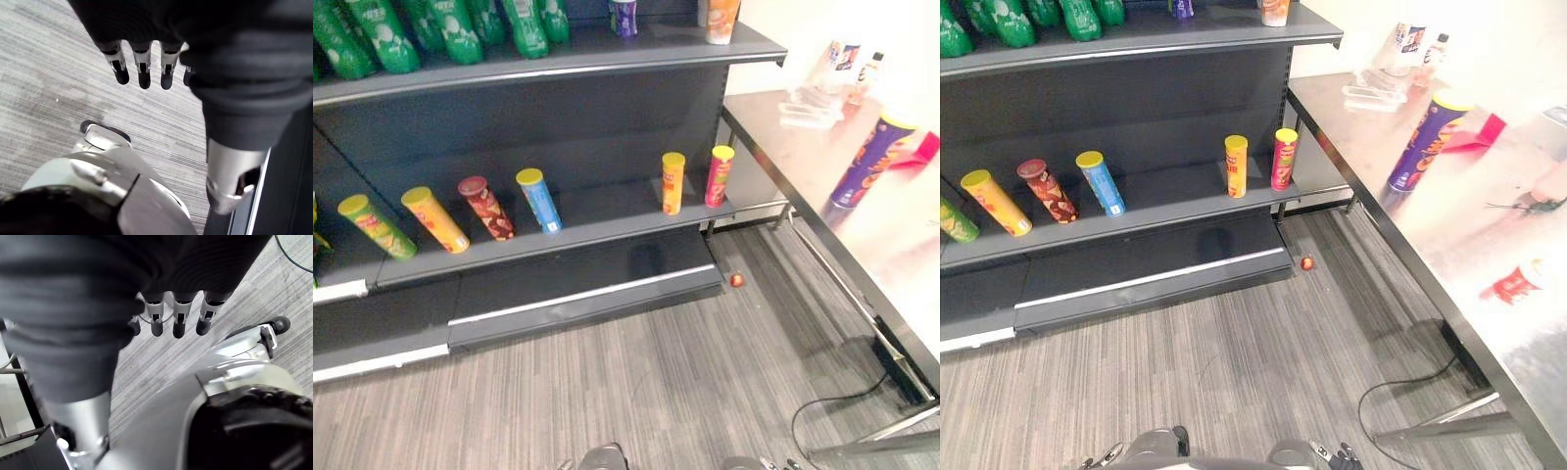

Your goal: Put the gum and the chips on the shelf.

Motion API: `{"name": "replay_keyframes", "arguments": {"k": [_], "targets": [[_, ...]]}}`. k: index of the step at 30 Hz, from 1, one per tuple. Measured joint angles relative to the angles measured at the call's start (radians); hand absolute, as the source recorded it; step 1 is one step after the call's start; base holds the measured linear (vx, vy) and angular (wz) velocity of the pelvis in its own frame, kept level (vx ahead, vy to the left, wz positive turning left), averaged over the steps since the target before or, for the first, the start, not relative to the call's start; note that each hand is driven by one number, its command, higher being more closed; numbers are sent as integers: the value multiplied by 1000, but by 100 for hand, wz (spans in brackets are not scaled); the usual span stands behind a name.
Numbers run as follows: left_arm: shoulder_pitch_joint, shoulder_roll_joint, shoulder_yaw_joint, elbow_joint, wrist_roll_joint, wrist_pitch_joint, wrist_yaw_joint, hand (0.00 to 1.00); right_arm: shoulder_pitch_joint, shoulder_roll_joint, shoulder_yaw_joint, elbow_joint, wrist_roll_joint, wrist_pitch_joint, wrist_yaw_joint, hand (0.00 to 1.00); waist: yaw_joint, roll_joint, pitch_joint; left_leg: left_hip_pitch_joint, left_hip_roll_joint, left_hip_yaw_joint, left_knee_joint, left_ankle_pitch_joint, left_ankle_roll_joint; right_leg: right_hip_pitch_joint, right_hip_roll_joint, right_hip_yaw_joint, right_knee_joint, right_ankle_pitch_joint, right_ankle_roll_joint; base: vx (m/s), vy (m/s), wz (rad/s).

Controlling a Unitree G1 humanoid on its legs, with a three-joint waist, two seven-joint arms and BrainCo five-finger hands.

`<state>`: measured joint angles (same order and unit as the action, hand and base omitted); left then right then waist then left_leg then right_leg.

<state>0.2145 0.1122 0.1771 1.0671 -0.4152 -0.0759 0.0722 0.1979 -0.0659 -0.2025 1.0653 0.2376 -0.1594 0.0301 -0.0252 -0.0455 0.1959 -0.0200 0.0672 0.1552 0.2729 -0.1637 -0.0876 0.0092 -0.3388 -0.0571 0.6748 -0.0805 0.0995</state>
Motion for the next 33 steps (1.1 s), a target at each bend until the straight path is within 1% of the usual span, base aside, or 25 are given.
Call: {"name": "replay_keyframes", "arguments": {"k": [1, 2, 3, 4, 5, 6, 7, 8, 9, 10, 11, 12, 13, 14, 18, 20, 21, 24, 25, 26, 28, 29, 30, 31, 33], "targets": [[2, -2, -11, -2, 5, 3, 0, 0, -4, 0, -2, -8, 1, -7, 0, 0, 1, 8, -3, 40, -6, 7, -28, -3, 18, -33, -36, -34, 68, 81, -6, 324, 132, -20], [3, -4, -19, -2, 6, 6, -1, 0, -4, -2, -4, -12, 2, -12, 0, 0, 1, 16, -7, 57, -6, 16, -42, -4, 23, -54, -51, -56, 102, 113, -21, 270, 86, -24], [5, -3, -26, -8, 6, 14, 1, 0, -6, -6, -5, -13, 7, -17, 0, 0, 0, 26, -9, 80, -1, 29, -67, -6, 27, -86, -62, -89, 165, 75, -29, 334, 45, -36], [4, -4, -35, -17, 6, 23, 3, 0, -6, -14, 7, -26, 14, -18, 3, 0, 1, 34, -6, 136, 22, 56, -119, -5, 27, -129, -50, -180, 238, -49, -27, 316, 16, -47], [4, -8, -37, -19, 6, 27, 3, 0, -6, -19, 16, -31, 14, -21, 6, 0, 1, 41, -2, 160, 38, 74, -135, -5, 27, -147, -35, -226, 252, -95, -24, 362, -23, -78], [5, -11, -42, -27, 6, 35, 5, 0, -7, -25, 23, -40, 12, -30, 11, 0, 2, 51, 4, 198, 71, 120, -156, -4, 27, -179, -3, -336, 245, -158, -32, 226, -44, -77], [7, -11, -43, -30, 5, 37, 6, 0, -8, -27, 28, -44, 8, -33, 11, 0, 2, 51, 4, 212, 85, 145, -161, -4, 26, -195, 9, -393, 223, -171, -43, 338, -102, -107], [5, -9, -41, -32, 5, 38, 10, 0, -10, -29, 42, -52, 6, -37, 9, 0, 4, 46, 5, 237, 99, 197, -165, -5, 26, -214, 28, -507, 123, -176, -57, 283, -112, -116], [7, -4, -30, -34, 5, 39, 10, 0, -2, -26, 62, -66, 6, -38, 10, 0, 7, 28, 2, 261, 89, 250, -165, -6, 23, -209, 52, -601, -65, -127, -72, 378, -170, -119], [9, 4, -21, -36, 5, 39, 10, 0, 5, -18, 67, -70, 5, -44, 14, 0, 10, 6, -1, 274, 70, 277, -166, -8, 17, -201, 59, -630, -170, -46, -114, 358, -164, -125], [2, -7, -15, -30, 6, 41, 16, 0, -4, -27, 68, -67, 2, -56, 24, 0, 12, 20, 7, 298, 69, 315, -166, -25, -9, -169, 96, -660, -230, -92, -200, 377, -153, -104], [1, -31, -23, -30, 11, 33, 19, 0, -10, -48, 69, -68, -2, -73, 25, 0, -2, 55, 15, 302, 86, 333, -170, -32, -22, -162, 134, -659, -259, -88, -206, 296, -99, -89], [-7, -42, -27, -31, 28, 29, 20, 0, -6, -53, 61, -62, -3, -75, 28, 0, -3, 75, 15, 307, 86, 334, -189, -33, -24, -160, 150, -656, -273, -88, -206, 161, -46, -39], [-9, -45, -28, -31, 30, 25, 20, 0, -5, -53, 56, -57, -3, -75, 30, 0, -2, 79, 16, 309, 83, 338, -207, -32, -26, -156, 154, -656, -273, -88, -207, 77, -39, -13], [-15, -38, -25, -31, 46, 7, 16, 0, -17, -47, 62, -36, -3, -90, 46, 0, 1, 63, 17, 341, 73, 413, -269, -19, -40, -112, 194, -645, -310, -110, -183, -58, -1, -8], [-24, -29, -23, -29, 47, 5, 16, 0, -23, -40, 65, -37, -3, -92, 45, 0, 1, 46, 17, 334, 81, 431, -245, -55, -45, -115, 203, -643, -319, -117, -170, -152, 25, -25], [-27, -21, -20, -30, 48, 5, 17, 0, -20, -37, 65, -39, -1, -91, 44, 0, -1, 42, 10, 307, 98, 448, -197, -103, -35, -130, 210, -636, -311, -118, -172, -164, -9, -35], [-31, -22, -12, -22, 80, 13, 18, 0, -13, -42, 74, -68, 1, -74, 43, 0, -4, 48, -4, 304, 105, 509, -146, -153, -20, -169, 189, -615, -231, -156, -194, -33, 22, -58], [-35, -26, -8, -3, 82, 14, 19, 0, -10, -51, 81, -76, 1, -66, 42, 0, -3, 57, -14, 295, 117, 525, -63, -138, -71, -171, 200, -593, -247, -165, -187, 129, 98, -69], [-43, -24, 0, 0, 82, 16, 19, 0, -8, -52, 83, -73, 0, -60, 42, 0, -4, 54, -17, 266, 133, 517, 28, -132, -72, -176, 200, -574, -252, -164, -186, 176, 37, -83], [-53, -30, 25, -4, 82, 13, 25, 0, -11, -57, 104, -77, -1, -54, 38, 0, 1, 47, -22, 78, 208, 387, 448, -32, -64, -134, 223, -468, -358, -114, -189, 202, -25, -113], [-53, -34, 25, -5, 82, 13, 27, 0, -17, -61, 103, -72, -1, -48, 35, 0, 3, 49, -14, 53, 208, 360, 485, -55, -75, -117, 232, -437, -384, -102, -188, 224, 52, -131], [-50, -37, 24, -4, 82, 15, 32, 0, -24, -71, 104, -62, -1, -37, 22, 0, 1, 63, -13, 30, 204, 340, 496, -89, -61, -77, 244, -374, -426, -86, -183, 214, 119, -159], [-44, -43, 23, -5, 81, 13, 34, 0, -29, -74, 104, -47, -1, -35, 15, 0, 4, 68, -15, 20, 184, 323, 442, -97, -40, -36, 249, -294, -455, -77, -169, 214, 119, -151], [-39, -43, 19, -13, 68, 14, 36, 0, -46, -75, 104, -26, -5, -34, 15, 0, 6, 67, -15, 4, 158, 280, 333, -93, -35, -16, 252, -207, -475, -70, -157, 199, 184, -168]]}}
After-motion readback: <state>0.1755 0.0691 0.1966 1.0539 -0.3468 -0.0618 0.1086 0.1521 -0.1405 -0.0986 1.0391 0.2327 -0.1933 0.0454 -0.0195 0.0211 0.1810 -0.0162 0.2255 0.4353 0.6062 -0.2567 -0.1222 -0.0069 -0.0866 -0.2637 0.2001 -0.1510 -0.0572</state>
